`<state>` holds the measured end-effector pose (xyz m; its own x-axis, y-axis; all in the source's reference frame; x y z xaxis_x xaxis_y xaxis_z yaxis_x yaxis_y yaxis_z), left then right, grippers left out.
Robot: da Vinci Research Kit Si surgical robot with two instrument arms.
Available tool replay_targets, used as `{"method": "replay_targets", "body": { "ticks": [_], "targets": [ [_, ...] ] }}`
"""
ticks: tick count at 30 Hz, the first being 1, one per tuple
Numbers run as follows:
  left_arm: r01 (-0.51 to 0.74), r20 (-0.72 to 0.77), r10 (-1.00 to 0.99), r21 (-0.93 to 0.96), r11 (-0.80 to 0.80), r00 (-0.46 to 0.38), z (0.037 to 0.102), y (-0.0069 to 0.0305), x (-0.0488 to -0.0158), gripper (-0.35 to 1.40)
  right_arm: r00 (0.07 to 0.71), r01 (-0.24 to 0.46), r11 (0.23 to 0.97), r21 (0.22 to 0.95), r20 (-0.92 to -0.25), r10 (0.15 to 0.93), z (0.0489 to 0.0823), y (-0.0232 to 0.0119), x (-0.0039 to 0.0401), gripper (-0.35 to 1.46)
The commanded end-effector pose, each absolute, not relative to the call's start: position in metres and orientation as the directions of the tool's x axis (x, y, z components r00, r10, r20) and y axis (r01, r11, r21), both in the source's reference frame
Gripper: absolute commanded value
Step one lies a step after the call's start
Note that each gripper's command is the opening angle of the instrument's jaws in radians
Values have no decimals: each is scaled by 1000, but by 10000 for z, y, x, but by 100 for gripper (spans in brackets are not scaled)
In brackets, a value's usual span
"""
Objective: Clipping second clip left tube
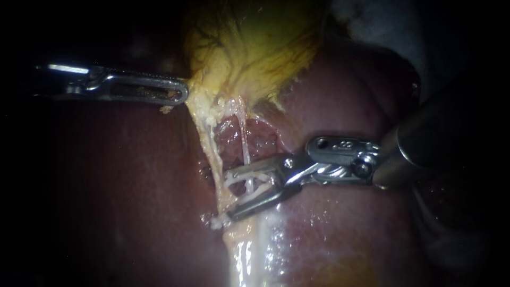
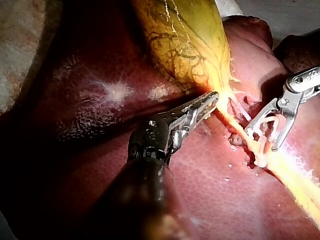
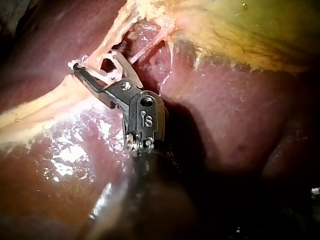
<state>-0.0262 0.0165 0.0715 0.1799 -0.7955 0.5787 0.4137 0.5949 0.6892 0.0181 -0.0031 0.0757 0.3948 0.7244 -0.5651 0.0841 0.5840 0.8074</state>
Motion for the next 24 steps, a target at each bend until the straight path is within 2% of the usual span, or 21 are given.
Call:
{"method": "replay_targets", "body": {
  "ticks": [1, 12, 18, 24],
  "targets": [
    [414, 579, -795, 689, 595, 180, 715, 165, -262, -35, 395, 82, 576, 813, -557, 730, 761, -30, 179, 52],
    [414, 578, -796, 689, 595, 182, 715, 165, -262, -35, 403, 54, 503, 863, -479, 780, 801, -35, 171, 52],
    [414, 578, -796, 689, 595, 182, 715, 165, -262, -35, 373, 58, 434, 899, -423, 826, 808, -32, 175, 52],
    [414, 578, -796, 689, 595, 182, 715, 165, -262, -35, 331, 92, 375, 923, -383, 862, 805, -34, 194, 52]
  ]
}}
